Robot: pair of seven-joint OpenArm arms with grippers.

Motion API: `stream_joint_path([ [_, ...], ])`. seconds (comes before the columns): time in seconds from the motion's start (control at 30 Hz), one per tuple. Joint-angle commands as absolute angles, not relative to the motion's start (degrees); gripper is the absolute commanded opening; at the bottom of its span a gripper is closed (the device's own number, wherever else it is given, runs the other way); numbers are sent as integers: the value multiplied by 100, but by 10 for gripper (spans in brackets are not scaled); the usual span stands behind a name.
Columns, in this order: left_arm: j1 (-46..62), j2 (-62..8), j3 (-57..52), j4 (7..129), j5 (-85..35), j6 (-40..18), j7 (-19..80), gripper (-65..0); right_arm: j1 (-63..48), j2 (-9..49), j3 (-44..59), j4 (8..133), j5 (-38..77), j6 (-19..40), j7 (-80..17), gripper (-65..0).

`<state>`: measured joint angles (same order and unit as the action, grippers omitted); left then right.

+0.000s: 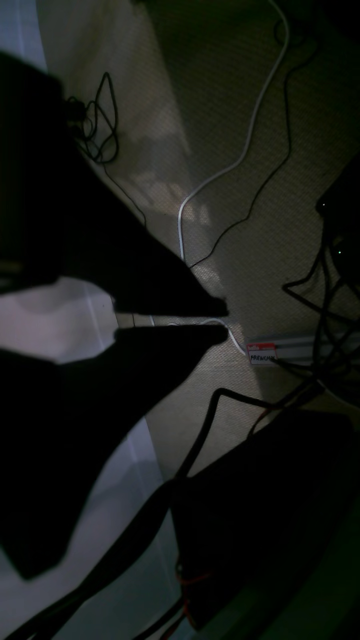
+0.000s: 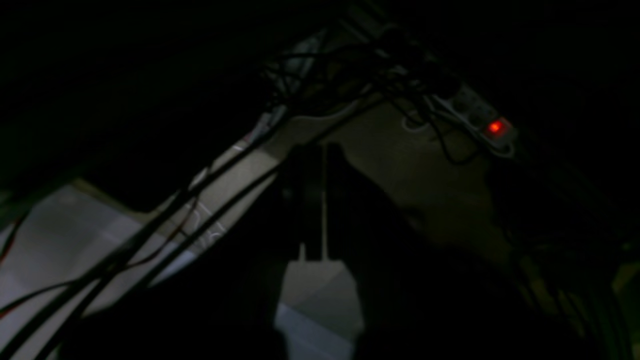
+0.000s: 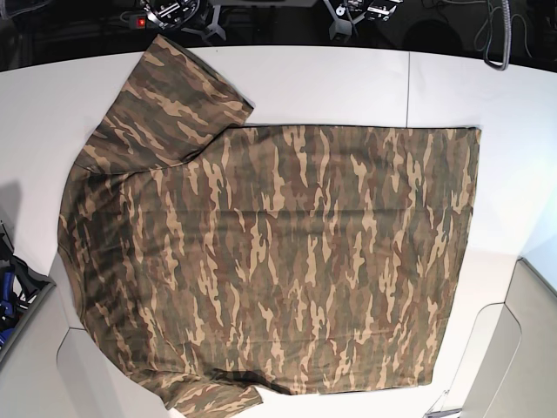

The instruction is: Fold the T-shirt properly

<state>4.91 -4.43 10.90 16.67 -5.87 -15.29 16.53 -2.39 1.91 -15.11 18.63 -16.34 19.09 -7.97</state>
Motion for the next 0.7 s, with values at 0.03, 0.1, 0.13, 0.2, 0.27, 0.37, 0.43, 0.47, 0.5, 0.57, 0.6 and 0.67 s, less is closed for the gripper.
stream_joint_path([
  [0.03, 497, -434, 1083, 1693, -596, -1715, 1697, -607, -242, 204, -1503, 1903, -1629, 1975, -779, -650],
  [0.1, 495, -447, 1083, 1693, -596, -1966, 1697, -607, -242, 204, -1503, 1903, -1629, 1975, -779, -650],
  [0.13, 497, -462, 1083, 1693, -596, -2073, 1697, -607, -242, 204, -1503, 1903, -1629, 1975, -779, -650],
  [0.2, 497, -464, 1083, 1693, -598, -2202, 1695, -607, -242, 204, -1503, 1903, -1629, 1975, -779, -650],
  [0.27, 497, -464, 1083, 1693, -598, -2211, 1695, -606, -242, 204, -1503, 1903, -1627, 1975, -779, -650],
  [0.37, 497, -464, 1081, 1693, -598, -2211, 1695, -606, -242, 204, -1503, 1903, -1627, 1975, -779, -650],
  [0.43, 497, -464, 1081, 1693, -598, -2211, 1695, -606, -242, 204, -1503, 1903, -1627, 1975, -779, -650],
  [0.47, 497, -464, 1081, 1693, -598, -2211, 1695, -606, -242, 204, -1500, 1903, -1627, 1975, -779, -650],
  [0.5, 497, -464, 1081, 1693, -598, -2211, 1695, -607, -242, 204, -1503, 1903, -1627, 1975, -779, -650],
  [0.57, 497, -464, 1081, 1693, -598, -2213, 1693, -606, -242, 204, -1503, 1903, -1627, 1975, -779, -650],
  [0.6, 497, -464, 1081, 1693, -600, -2215, 1693, -606, -242, 204, -1503, 1903, -1629, 1975, -779, -650],
  [0.67, 497, -464, 1081, 1693, -668, -2294, 1693, -607, -242, 204, -1503, 1903, -1627, 1975, -779, -650],
])
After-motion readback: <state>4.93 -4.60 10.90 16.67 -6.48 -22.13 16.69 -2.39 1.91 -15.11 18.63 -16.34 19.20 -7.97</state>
